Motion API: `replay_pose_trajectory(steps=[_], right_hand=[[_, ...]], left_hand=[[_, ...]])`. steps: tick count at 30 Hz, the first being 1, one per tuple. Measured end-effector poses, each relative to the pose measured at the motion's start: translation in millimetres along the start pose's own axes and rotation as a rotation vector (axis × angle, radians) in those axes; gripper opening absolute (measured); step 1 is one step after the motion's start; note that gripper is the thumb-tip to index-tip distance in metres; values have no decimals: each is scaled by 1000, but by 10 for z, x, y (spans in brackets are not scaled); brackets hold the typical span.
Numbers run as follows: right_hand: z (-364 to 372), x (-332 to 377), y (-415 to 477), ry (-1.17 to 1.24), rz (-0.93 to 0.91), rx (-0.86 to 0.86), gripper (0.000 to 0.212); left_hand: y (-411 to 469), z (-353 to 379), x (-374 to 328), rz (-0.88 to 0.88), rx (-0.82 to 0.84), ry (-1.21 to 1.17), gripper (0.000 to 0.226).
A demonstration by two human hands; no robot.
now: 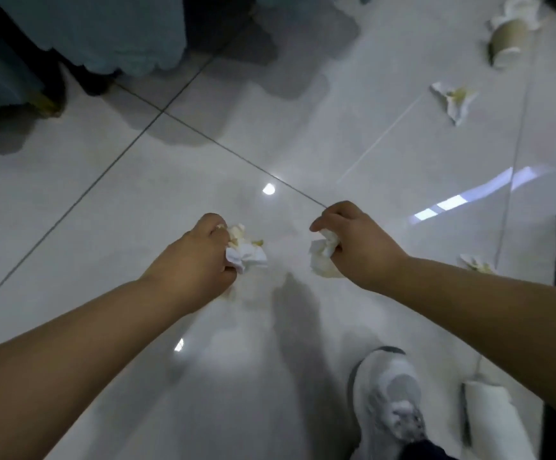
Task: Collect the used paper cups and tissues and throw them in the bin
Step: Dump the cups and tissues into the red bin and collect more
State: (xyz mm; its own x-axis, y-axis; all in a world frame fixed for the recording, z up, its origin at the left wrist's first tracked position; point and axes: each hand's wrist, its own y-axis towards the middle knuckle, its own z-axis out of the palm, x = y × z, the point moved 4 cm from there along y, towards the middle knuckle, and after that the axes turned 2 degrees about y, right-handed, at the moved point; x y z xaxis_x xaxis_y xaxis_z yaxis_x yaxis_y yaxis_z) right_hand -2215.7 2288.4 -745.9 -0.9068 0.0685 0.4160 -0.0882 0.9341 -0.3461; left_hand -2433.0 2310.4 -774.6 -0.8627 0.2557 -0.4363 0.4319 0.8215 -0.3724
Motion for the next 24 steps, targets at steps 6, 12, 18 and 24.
replay_pose_trajectory(steps=[6, 12, 18, 24], right_hand=[[-394, -720, -507, -90, 112, 61, 42], [-627, -1579, -822, -56, 267, -120, 41], [-446, -2622, -1262, 15, 561, -229, 45], [-280, -3337, -1364, 51, 722, -201, 57]], left_hand=[[250, 7, -786, 156, -10, -50, 17], [412, 146, -1401, 223, -46, -126, 50], [598, 370, -1983, 249, -31, -195, 55], [822, 759, -2434, 214, 1, -207, 37]])
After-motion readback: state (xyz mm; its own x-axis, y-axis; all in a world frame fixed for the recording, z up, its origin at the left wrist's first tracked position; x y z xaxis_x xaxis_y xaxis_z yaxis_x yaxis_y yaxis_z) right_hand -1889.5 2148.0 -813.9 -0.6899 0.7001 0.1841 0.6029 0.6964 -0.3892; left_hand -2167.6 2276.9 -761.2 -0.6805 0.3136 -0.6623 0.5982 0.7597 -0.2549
